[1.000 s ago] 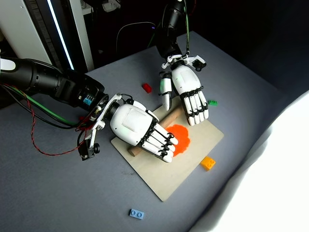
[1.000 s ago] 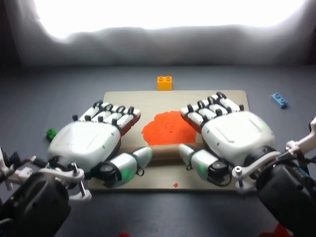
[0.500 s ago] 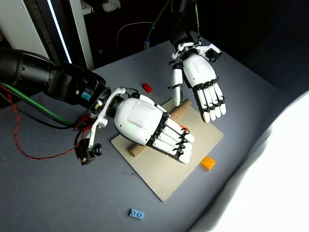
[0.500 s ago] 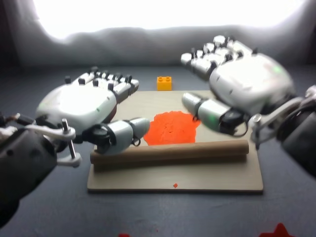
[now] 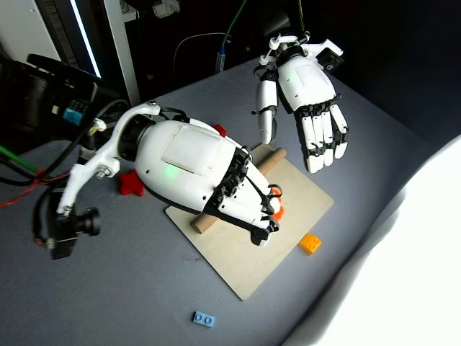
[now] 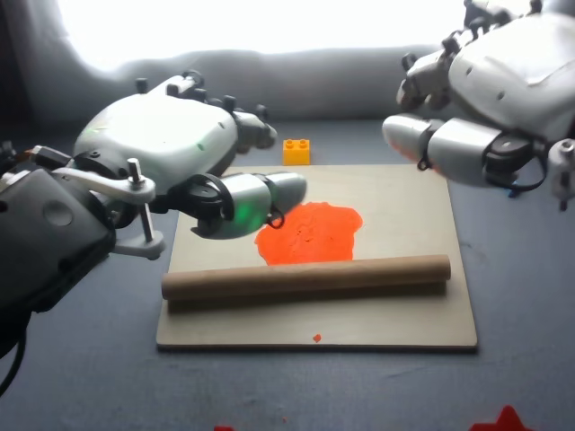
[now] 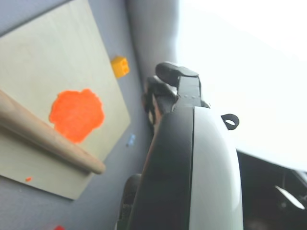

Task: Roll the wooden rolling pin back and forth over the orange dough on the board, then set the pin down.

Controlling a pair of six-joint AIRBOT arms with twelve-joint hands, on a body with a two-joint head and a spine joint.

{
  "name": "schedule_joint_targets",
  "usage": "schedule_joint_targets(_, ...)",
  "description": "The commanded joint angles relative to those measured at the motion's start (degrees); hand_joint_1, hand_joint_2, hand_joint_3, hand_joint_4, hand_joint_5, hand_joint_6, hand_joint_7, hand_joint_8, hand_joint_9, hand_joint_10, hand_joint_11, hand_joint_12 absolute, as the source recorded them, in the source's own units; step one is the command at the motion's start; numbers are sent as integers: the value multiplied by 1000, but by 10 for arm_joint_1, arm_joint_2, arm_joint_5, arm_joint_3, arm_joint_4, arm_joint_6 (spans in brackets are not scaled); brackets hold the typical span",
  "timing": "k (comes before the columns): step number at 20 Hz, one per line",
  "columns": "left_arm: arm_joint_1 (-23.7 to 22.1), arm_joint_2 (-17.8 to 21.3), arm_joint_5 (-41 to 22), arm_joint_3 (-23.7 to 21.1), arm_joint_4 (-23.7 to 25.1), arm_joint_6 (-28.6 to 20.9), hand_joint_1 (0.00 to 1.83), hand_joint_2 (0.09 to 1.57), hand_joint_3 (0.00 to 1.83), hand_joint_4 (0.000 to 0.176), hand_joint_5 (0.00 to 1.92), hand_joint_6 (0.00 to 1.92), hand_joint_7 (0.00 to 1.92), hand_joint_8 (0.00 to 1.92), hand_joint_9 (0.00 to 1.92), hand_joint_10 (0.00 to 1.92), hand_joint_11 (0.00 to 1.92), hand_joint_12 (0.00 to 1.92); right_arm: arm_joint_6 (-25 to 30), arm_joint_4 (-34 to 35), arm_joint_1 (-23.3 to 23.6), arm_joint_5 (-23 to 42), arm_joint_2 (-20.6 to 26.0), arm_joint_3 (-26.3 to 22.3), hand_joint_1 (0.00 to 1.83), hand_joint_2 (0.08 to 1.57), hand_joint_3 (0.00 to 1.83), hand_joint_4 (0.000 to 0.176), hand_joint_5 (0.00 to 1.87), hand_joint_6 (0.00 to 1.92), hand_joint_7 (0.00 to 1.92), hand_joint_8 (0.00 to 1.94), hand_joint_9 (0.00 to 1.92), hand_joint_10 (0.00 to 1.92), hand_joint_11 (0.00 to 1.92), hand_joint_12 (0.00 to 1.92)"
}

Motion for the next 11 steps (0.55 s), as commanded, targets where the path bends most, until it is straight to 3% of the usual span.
schedule_joint_targets(1,-9,3,-33,-2,20,6,0,1325,0,0,664,84,779,71,654,355,37,1390,-9,-28,10,44,9,-3,21,1352,0,0,615,946,728,844,525,1256,177,1742)
schedule_joint_targets(2,-10,3,-33,-4,19,6,0,1383,5,0,783,185,863,192,534,1013,166,1516,-21,-28,11,44,15,-4,69,1363,1,0,614,1082,693,1103,529,1455,256,1894)
schedule_joint_targets(3,-10,4,-30,-5,19,6,0,1419,0,0,772,340,798,499,541,1173,228,1560,-29,-28,12,45,19,-5,129,1361,0,0,629,1108,699,1141,542,1493,300,1916)
schedule_joint_targets(5,-11,6,-19,-5,19,6,174,1473,3,0,801,559,806,874,661,1251,324,1656,-32,-30,11,49,30,-5,367,1363,1,0,618,1289,673,1400,550,1681,398,1921)
schedule_joint_targets(9,-12,12,-14,-8,19,5,199,1485,3,0,796,638,793,984,666,1303,331,1700,-44,-31,19,56,39,-5,406,1373,4,0,632,1353,680,1473,558,1725,428,1921)
schedule_joint_targets(10,-12,12,-14,-10,19,5,295,1470,0,0,870,642,849,1039,722,1339,410,1725,-49,-32,17,61,39,-5,712,1346,37,52,587,1590,733,1615,638,1819,537,1921)
schedule_joint_targets(11,-12,13,-14,-11,19,5,264,1472,2,0,764,1297,849,1281,729,1531,442,1814,-50,-37,12,64,38,-5,772,1351,56,99,561,1692,907,1634,815,1881,672,1921)
